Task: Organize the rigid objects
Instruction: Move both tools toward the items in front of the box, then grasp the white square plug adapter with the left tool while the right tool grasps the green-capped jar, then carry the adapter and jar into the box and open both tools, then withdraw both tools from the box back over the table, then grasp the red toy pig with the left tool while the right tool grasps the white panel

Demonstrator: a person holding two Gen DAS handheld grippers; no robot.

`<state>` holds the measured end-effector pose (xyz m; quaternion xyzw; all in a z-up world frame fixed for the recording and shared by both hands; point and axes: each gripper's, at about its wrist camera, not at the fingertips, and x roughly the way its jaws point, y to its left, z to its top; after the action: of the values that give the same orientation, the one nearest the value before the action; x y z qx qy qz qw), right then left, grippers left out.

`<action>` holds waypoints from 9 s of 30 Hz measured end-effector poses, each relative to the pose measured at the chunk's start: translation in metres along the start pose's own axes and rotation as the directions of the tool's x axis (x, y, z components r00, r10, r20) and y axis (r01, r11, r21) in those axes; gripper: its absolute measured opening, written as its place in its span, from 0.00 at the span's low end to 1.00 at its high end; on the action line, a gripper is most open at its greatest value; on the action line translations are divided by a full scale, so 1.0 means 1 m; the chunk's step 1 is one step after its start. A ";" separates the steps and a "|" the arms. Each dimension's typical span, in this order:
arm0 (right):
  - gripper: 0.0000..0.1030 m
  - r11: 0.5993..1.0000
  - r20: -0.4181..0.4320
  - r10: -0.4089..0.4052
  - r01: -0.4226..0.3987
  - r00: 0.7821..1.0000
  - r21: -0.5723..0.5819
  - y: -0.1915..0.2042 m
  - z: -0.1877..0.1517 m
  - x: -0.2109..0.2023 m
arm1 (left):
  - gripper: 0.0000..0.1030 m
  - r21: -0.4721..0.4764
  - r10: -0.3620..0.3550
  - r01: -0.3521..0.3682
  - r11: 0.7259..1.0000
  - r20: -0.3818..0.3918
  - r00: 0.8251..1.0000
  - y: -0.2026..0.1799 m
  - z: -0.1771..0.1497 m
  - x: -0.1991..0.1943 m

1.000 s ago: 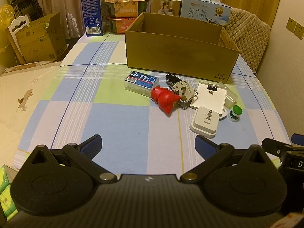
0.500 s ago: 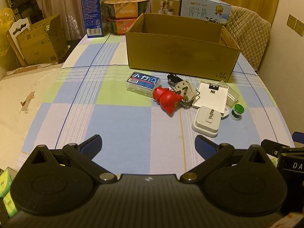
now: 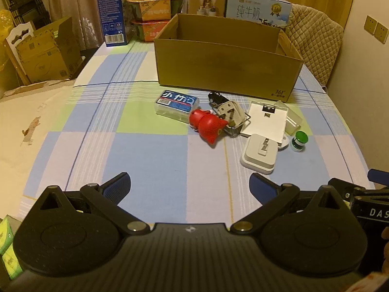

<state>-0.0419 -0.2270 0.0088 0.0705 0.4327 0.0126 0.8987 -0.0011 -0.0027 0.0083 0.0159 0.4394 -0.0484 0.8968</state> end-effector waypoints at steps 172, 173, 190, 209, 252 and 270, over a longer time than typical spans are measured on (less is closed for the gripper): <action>0.71 0.994 0.176 0.110 -0.111 0.978 0.001 -0.018 0.049 -0.006 | 0.93 0.021 -0.081 0.079 0.997 0.189 0.979 0.030 0.071 -0.009; 0.72 0.994 0.176 0.110 -0.111 0.978 -0.004 -0.016 0.046 -0.009 | 0.94 0.021 -0.080 0.078 0.997 0.187 0.979 0.031 0.068 -0.010; 0.75 0.993 0.154 0.100 -0.088 0.983 -0.081 -0.005 0.026 -0.010 | 0.99 0.078 -0.083 0.072 0.994 0.141 0.986 0.023 0.044 -0.008; 0.76 0.967 0.063 0.127 -0.109 0.990 -0.230 -0.004 0.028 0.039 | 0.99 0.217 -0.131 0.117 0.969 0.052 0.990 0.011 0.046 0.034; 0.87 0.488 -0.279 0.193 -0.339 0.941 -0.804 0.044 0.088 0.205 | 0.78 0.591 -0.335 0.332 0.736 -0.109 0.936 -0.010 0.063 0.173; 0.83 0.586 -0.234 0.152 -0.278 0.960 -0.761 0.043 0.081 0.202 | 0.79 0.592 -0.342 0.322 0.739 -0.083 0.936 -0.012 0.060 0.175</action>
<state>0.1489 -0.1768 -0.0918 -0.2801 0.4348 0.3149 0.7958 0.1516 -0.0320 -0.0923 0.2179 0.3833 -0.3431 0.8294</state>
